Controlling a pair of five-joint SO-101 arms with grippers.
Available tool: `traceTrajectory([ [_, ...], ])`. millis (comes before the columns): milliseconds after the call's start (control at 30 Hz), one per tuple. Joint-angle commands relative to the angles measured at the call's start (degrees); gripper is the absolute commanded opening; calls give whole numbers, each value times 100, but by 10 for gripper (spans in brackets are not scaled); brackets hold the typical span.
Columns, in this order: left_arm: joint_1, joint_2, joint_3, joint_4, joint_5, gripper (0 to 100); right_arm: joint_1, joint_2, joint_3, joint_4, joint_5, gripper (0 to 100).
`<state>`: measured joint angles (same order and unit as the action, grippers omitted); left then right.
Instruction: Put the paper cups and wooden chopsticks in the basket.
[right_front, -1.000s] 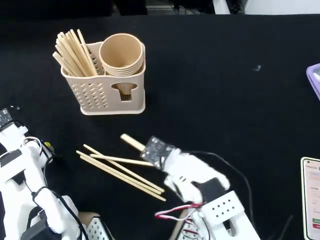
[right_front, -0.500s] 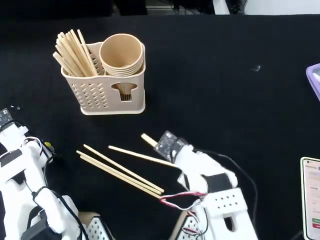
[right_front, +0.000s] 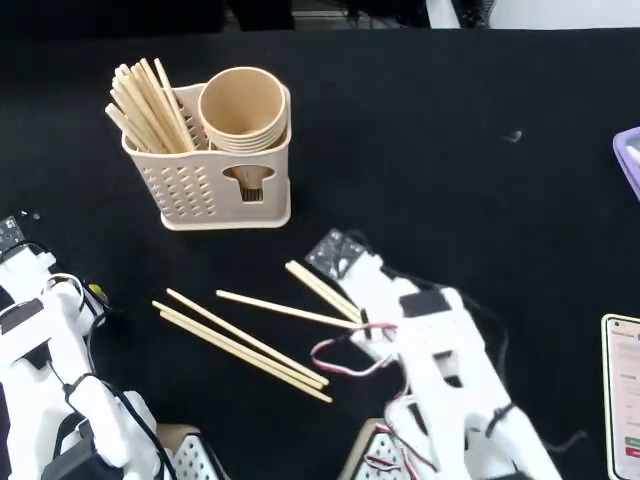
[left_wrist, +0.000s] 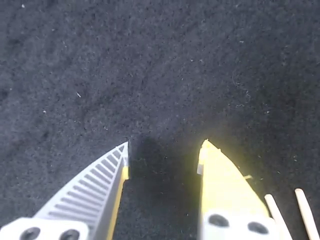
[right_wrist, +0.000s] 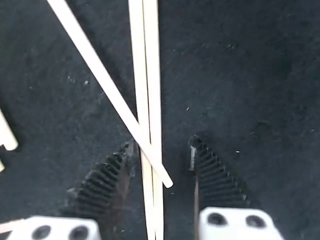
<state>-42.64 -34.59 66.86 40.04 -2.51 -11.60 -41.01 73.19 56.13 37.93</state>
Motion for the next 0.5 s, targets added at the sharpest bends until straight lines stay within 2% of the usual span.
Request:
traceTrajectory([
  [0,66,-79,-48,-79,-26,224,97,418,-602,-88,-114,152],
  [133,66,-79,-48,-79,-26,224,97,426,-857,-88,-185,147],
  [233,66,-79,-48,-79,-26,224,-9,444,-1165,-132,-624,145],
  [367,66,-79,-48,-79,-26,224,-730,479,-1297,-369,-1284,145],
  [467,66,-79,-48,-79,-26,224,-1292,611,-1218,-580,-1486,145],
])
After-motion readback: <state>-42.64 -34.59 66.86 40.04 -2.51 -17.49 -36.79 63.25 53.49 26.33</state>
